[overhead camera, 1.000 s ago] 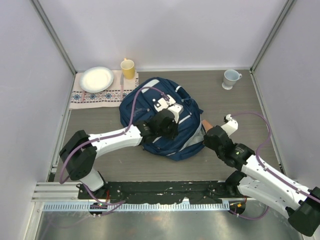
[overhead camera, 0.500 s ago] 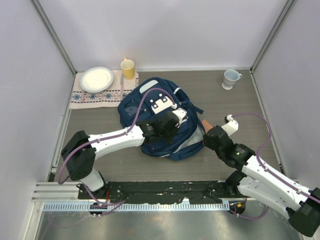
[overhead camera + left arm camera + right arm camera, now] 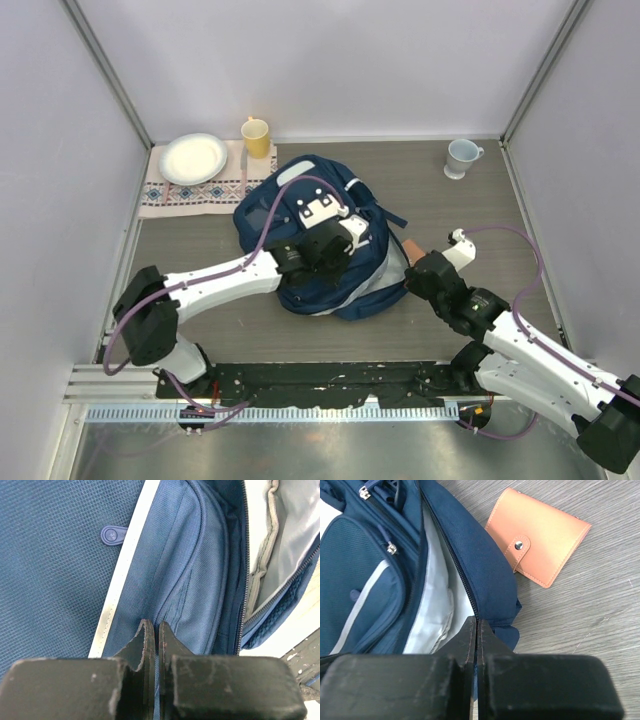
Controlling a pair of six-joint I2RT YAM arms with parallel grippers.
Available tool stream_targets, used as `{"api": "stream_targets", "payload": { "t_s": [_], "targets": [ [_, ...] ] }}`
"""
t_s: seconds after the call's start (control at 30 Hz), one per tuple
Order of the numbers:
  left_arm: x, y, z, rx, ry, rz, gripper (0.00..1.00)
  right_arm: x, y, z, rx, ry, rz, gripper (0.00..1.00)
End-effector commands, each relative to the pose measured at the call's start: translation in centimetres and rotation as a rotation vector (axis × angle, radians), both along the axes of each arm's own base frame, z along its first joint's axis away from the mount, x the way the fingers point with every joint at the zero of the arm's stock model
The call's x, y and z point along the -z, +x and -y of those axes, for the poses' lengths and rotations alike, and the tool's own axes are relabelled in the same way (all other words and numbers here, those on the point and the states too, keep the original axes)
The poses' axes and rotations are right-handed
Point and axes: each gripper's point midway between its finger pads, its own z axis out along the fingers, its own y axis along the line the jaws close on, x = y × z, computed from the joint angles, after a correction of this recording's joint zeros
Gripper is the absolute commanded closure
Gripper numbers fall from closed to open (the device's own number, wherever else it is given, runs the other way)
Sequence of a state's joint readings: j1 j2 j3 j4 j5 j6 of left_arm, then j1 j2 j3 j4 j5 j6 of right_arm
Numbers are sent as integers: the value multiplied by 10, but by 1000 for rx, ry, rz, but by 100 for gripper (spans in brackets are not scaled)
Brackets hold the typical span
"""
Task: Pack the student bag
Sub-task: Adjust the student bag at the center of the board.
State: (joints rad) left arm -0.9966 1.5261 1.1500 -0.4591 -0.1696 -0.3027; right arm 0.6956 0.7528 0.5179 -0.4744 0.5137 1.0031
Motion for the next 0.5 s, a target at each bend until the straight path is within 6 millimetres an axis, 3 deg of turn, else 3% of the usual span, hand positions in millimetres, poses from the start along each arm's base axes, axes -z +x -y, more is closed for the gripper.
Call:
{"api": "stream_targets", "payload": {
  "t_s": [0.0, 0.07, 0.2, 0.47],
  "targets": [
    [-3, 25, 15, -64, -27, 16, 100, -24, 14, 6, 52, 15, 98, 99],
    [0, 34, 23, -101, -39, 20, 100, -23, 12, 5, 39, 20, 100, 99],
    [-23, 56, 49, -153, -170, 87, 100, -20, 9, 2, 16, 44, 101, 99],
    [-61, 73, 61, -196, -323, 194, 100, -3, -3, 2, -2, 52, 54, 99]
  ]
}}
